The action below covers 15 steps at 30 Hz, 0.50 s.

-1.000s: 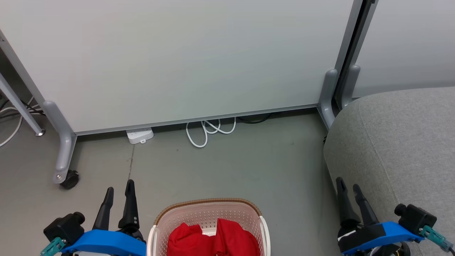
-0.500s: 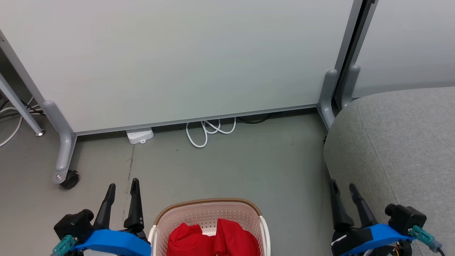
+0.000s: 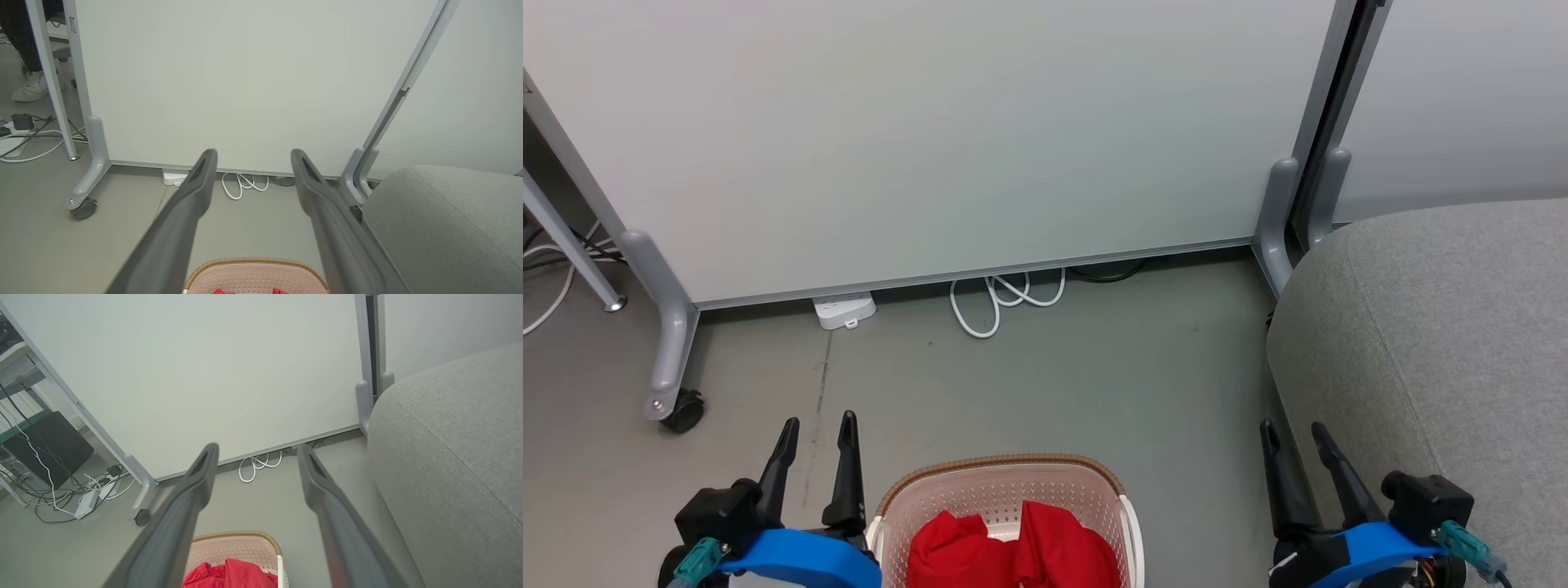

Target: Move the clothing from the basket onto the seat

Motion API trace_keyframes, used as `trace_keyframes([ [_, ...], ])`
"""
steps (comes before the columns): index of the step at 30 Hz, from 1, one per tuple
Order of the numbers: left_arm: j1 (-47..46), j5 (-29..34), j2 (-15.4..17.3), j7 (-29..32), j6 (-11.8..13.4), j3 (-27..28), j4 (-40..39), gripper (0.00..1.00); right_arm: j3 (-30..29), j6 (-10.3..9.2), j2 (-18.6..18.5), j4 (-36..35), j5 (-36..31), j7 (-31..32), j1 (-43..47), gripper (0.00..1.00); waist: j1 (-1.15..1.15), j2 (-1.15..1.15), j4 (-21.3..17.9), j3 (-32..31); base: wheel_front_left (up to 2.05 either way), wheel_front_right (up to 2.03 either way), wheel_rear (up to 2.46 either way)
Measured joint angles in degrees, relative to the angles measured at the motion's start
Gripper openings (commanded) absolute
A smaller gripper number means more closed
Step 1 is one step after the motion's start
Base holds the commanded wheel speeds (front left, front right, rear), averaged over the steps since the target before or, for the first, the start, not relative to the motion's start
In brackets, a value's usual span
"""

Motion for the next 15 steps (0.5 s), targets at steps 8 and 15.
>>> trace_keyframes([
  [8,0.0,3.2,0.0,-1.1,0.0,-0.6,0.6,1.00,0.7,0.01,0.0,0.5,-4.4,-1.1,0.0,1.00,0.00,0.00,0.0,0.0,0.00,0.00,0.00],
  [15,0.0,5.6,0.1,-1.9,-0.1,-1.0,1.0,1.00,1.1,0.01,0.0,1.0,-7.8,-1.9,0.0,1.00,0.00,0.00,0.1,-0.2,0.00,0.00,0.00],
])
